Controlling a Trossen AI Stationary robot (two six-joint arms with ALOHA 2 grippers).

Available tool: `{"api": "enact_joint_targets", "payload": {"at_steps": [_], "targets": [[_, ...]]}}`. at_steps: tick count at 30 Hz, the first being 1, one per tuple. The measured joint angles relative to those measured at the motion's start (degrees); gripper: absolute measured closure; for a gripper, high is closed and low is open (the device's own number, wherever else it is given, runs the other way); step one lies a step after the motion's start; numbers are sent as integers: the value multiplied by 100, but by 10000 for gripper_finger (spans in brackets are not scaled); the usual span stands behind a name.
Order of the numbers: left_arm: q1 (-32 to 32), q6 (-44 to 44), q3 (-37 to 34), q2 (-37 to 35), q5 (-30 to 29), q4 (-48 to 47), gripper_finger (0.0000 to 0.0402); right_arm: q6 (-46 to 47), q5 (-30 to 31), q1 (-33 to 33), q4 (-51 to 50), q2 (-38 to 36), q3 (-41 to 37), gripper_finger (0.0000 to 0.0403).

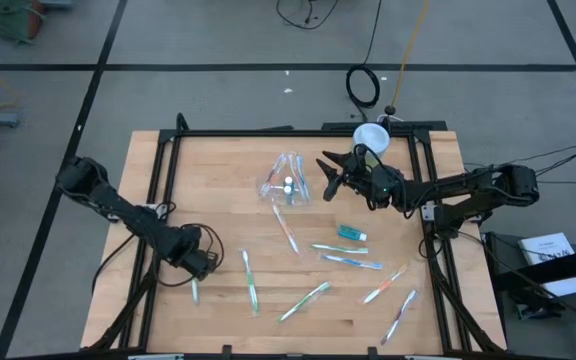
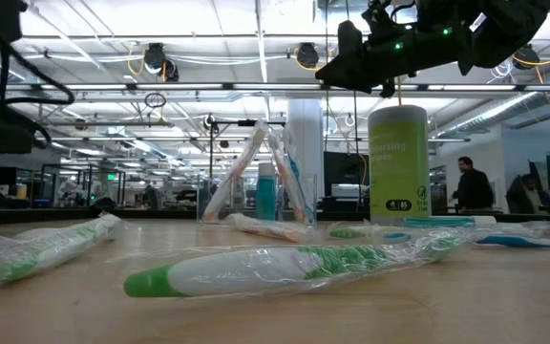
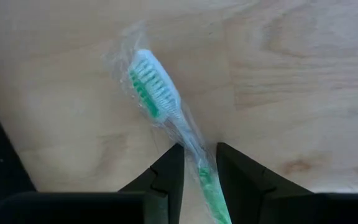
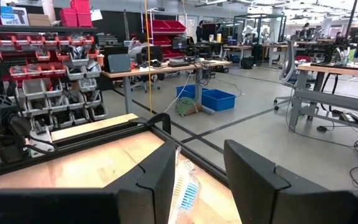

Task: Pick & Place toothbrushing station
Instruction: Put the green toothbrush into the transparent organizer

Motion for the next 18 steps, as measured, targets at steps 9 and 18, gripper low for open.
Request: {"api": "enact_joint_targets", "payload": {"at_steps": [9, 18], "targets": [[-93, 383, -283, -18, -220, 561, 305, 1, 7, 0, 2, 0, 0, 271], [24, 1026, -295, -13, -401, 688, 341, -14, 17, -15, 189, 0, 0, 271]]}}
